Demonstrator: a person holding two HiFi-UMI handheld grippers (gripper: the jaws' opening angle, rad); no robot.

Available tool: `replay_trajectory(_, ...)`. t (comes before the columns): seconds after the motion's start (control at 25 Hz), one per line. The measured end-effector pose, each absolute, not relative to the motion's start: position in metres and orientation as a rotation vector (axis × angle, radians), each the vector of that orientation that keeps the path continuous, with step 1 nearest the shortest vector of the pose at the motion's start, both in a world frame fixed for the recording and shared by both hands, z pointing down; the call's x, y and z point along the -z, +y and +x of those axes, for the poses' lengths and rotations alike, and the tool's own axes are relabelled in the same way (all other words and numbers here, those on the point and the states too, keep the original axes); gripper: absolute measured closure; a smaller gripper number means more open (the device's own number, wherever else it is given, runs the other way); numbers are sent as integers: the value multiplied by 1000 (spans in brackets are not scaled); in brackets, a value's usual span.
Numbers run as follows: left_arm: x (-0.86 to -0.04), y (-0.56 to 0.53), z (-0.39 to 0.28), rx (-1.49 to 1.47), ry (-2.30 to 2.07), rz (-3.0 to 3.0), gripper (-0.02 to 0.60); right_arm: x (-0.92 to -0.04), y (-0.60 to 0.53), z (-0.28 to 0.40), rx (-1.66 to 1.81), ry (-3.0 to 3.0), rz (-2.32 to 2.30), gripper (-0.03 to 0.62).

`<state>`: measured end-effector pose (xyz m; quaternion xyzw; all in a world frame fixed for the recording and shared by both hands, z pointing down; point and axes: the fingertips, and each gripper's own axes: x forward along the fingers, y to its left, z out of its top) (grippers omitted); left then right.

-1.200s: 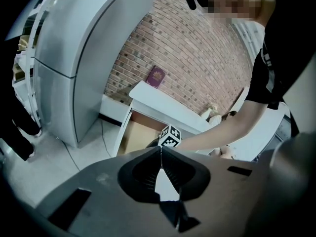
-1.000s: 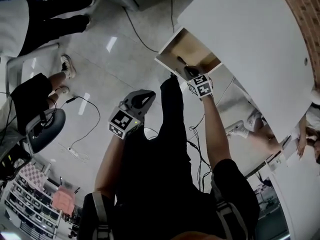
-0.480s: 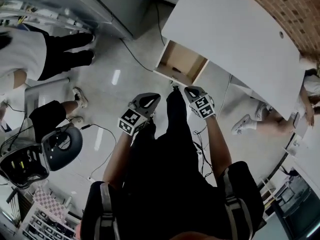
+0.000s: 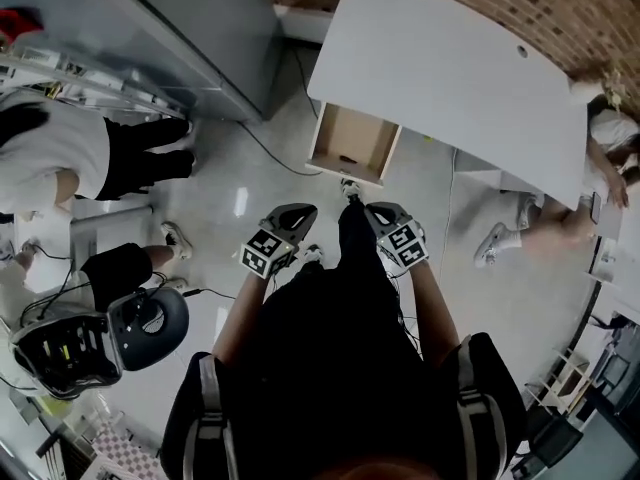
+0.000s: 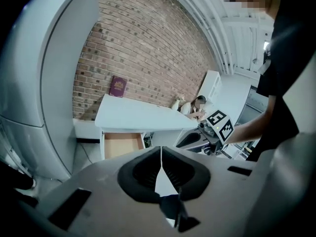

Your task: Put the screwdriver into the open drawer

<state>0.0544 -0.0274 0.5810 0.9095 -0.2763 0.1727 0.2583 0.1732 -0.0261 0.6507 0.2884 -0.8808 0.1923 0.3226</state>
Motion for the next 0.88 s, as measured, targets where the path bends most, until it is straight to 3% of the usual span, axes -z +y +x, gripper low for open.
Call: replay_trajectory(0.88,-566,-15,52,-459,-607,2541,561,-630,4,160,-467,-2302,912,539)
